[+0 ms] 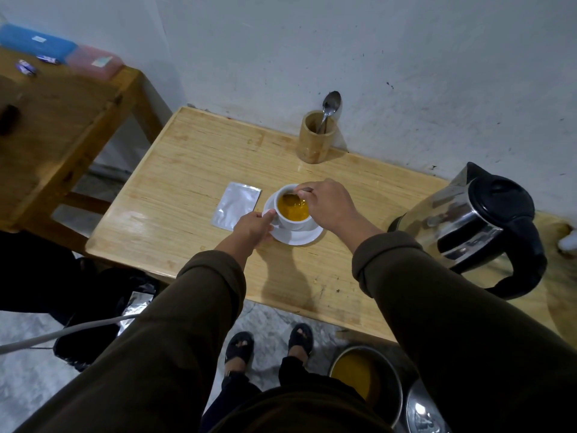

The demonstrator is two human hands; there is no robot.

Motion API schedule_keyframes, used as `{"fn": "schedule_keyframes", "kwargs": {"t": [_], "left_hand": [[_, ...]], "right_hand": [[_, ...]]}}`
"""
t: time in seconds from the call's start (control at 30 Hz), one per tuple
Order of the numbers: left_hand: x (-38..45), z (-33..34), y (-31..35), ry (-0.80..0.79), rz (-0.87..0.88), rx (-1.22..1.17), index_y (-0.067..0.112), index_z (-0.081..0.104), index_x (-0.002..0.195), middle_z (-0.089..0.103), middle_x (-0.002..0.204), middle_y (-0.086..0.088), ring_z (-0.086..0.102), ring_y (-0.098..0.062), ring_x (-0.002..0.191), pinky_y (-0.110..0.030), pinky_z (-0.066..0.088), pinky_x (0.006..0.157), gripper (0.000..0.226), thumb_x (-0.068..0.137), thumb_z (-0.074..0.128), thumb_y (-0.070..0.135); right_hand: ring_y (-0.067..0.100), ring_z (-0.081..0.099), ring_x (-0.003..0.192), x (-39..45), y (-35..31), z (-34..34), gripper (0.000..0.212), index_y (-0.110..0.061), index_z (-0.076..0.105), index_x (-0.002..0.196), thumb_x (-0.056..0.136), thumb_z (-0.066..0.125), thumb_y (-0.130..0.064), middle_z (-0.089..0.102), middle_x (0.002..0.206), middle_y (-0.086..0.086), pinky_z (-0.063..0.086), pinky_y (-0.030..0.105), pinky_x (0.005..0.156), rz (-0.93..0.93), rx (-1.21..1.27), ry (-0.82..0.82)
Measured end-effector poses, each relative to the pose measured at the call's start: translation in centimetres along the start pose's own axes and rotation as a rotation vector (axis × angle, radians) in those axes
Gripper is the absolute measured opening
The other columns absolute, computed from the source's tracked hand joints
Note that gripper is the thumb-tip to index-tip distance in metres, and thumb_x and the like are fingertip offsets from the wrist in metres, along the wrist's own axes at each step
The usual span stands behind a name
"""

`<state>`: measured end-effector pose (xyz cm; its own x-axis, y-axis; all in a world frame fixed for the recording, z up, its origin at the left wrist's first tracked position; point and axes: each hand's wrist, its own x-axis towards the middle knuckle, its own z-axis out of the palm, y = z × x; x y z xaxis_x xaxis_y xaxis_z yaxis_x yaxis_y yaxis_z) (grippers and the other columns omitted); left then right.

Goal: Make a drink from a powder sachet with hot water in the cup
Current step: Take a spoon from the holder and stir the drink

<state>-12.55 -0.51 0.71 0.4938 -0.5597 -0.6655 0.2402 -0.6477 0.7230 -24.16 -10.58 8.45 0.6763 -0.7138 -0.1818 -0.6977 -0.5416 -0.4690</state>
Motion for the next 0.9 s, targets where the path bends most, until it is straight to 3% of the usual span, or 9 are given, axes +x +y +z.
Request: {"fn": "schedule_keyframes", "kwargs": {"t": [0.2,0.37,0.5,0.67,0.77,0.9], "left_hand": [[0.3,-0.1,-0.1,-0.015,0.013,0.029,0.004,0.058,0.119,0.062,0.100,-0.007,0.063,-0.025,0.090,-0.024,0.042,0.058,0.047,0.094,0.048,0.043],[0.5,-0.2,-0.2,-0.031,0.021,0.063,0.008,0.057,0.117,0.063,0.103,-0.007,0.062,-0.024,0.088,-0.035,0.048,0.081,0.045,0.094,0.047,0.045],[0.7,-0.4,-0.4,-0.052,0.043,0.036,0.003,0.059,0.114,0.062,0.097,-0.011,0.057,-0.020,0.065,-0.029,0.044,0.066,0.048,0.092,0.050,0.045],[0.7,-0.6,-0.4,-0.098,0.035,0.040,0.010,0.056,0.108,0.060,0.099,-0.009,0.060,-0.025,0.088,-0.031,0.044,0.074,0.040,0.093,0.048,0.046],[0.8,-0.8,-0.4,-0.110,0.028,0.042,0.011,0.056,0.104,0.061,0.095,-0.008,0.061,-0.026,0.088,-0.032,0.045,0.076,0.038,0.093,0.048,0.047],[0.8,-1.1,-0.3,-0.144,0.036,0.053,0.015,0.054,0.077,0.059,0.080,-0.005,0.055,-0.019,0.060,-0.025,0.040,0.056,0.037,0.092,0.047,0.048]], "right_hand": [[0.021,0.064,0.102,-0.7,0.0,-0.6,0.026,-0.018,0.074,0.101,0.094,0.052,-0.031,0.073,0.110,0.003,0.051,0.037,0.092,0.064,0.125,-0.066],[0.027,0.064,0.093,-1.4,-0.2,-0.7,0.024,-0.012,0.072,0.095,0.092,0.052,-0.025,0.073,0.098,0.011,0.052,0.041,0.085,0.042,0.088,-0.020],[0.019,0.062,0.083,-2.8,-0.3,-0.8,0.013,-0.011,0.071,0.090,0.087,0.058,-0.013,0.074,0.093,0.008,0.048,0.027,0.074,0.047,0.172,0.058],[0.014,0.063,0.087,-4.6,-0.7,-1.1,0.012,-0.011,0.076,0.091,0.081,0.070,-0.014,0.075,0.097,0.005,0.041,0.014,0.071,0.094,0.189,0.065],[0.009,0.061,0.082,-6.0,-0.9,-1.4,0.019,-0.009,0.076,0.091,0.073,0.078,-0.014,0.074,0.092,0.005,0.042,0.012,0.067,0.170,0.285,0.068],[0.004,0.058,0.071,-8.3,-1.1,-1.1,0.029,-0.011,0.075,0.092,0.070,0.081,-0.028,0.067,0.080,-0.001,0.042,0.015,0.062,0.273,0.414,0.041]]}}
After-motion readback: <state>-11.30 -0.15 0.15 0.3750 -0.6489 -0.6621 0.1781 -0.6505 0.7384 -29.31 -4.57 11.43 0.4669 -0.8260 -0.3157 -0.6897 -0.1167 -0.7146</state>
